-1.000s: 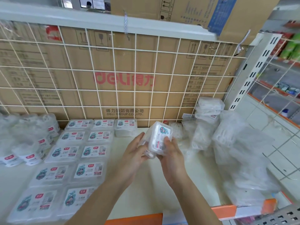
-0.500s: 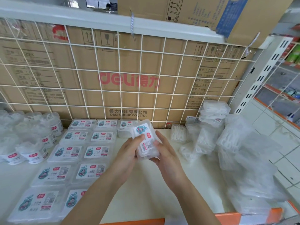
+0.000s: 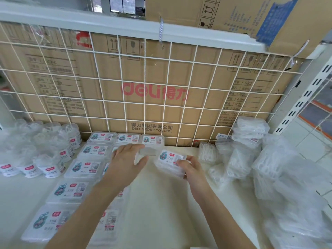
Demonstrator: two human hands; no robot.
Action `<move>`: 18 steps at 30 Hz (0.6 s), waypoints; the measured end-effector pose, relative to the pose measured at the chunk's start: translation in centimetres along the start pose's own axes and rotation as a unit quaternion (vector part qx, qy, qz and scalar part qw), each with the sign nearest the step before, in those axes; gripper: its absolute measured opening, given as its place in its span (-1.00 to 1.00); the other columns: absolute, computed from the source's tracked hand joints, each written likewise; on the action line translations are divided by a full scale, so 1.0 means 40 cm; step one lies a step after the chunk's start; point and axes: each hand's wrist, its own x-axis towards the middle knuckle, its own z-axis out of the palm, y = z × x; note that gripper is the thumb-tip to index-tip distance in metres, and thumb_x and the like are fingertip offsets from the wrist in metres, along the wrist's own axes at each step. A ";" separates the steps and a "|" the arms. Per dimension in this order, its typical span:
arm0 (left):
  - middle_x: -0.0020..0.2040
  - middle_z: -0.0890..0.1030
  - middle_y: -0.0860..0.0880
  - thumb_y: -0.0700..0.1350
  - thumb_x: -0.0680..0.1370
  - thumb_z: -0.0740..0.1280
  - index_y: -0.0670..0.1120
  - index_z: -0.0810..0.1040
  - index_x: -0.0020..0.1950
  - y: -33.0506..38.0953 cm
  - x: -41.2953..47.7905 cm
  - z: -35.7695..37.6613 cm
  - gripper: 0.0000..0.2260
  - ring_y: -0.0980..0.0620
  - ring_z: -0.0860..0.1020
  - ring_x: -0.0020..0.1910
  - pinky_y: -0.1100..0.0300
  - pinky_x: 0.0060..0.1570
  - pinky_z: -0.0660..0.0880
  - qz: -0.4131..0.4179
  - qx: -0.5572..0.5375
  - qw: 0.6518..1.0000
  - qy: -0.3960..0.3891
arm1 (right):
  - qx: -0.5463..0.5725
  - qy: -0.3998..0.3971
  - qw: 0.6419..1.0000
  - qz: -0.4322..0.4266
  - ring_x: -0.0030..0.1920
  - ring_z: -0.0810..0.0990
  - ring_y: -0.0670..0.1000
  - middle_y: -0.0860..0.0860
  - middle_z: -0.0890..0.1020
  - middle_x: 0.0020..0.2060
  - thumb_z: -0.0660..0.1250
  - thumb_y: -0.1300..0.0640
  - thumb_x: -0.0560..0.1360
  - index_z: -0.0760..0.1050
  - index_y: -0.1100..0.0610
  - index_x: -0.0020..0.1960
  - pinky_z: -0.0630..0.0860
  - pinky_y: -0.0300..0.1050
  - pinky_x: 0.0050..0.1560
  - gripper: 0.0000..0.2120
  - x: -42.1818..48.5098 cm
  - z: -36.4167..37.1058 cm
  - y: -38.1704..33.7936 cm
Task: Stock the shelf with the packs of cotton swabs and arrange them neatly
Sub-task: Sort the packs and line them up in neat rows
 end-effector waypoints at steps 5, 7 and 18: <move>0.56 0.00 0.09 0.23 0.61 -0.11 0.10 -0.01 0.54 -0.081 0.035 -0.002 -0.48 0.05 -0.12 0.53 -0.02 0.46 -0.23 0.011 0.254 0.959 -0.125 | -0.038 -0.030 0.999 0.002 -0.23 0.65 -0.04 0.10 0.69 -0.14 0.32 0.27 0.48 0.57 0.25 0.04 0.51 -0.25 -0.27 -0.84 0.041 0.049 0.021; 0.56 -0.11 0.08 0.19 0.62 -0.16 0.09 -0.10 0.55 -0.098 0.043 0.004 -0.49 0.04 -0.18 0.53 -0.03 0.46 -0.24 0.020 0.259 0.956 -0.137 | -0.064 -0.015 0.998 -0.021 -0.17 0.66 -0.03 0.09 0.69 -0.11 0.33 0.23 0.48 0.59 0.23 0.09 0.53 -0.24 -0.18 -0.80 0.065 0.070 0.035; 0.55 -0.16 0.12 0.24 0.28 -0.45 0.14 -0.13 0.54 -0.122 0.045 0.020 -0.20 0.09 -0.20 0.52 0.01 0.45 -0.27 0.032 0.209 0.968 -0.135 | -0.343 0.004 0.928 -0.143 0.27 0.37 -0.02 -0.03 0.33 0.22 0.53 0.02 0.31 0.05 -0.03 0.50 0.33 -0.21 0.18 -0.08 0.033 0.100 0.095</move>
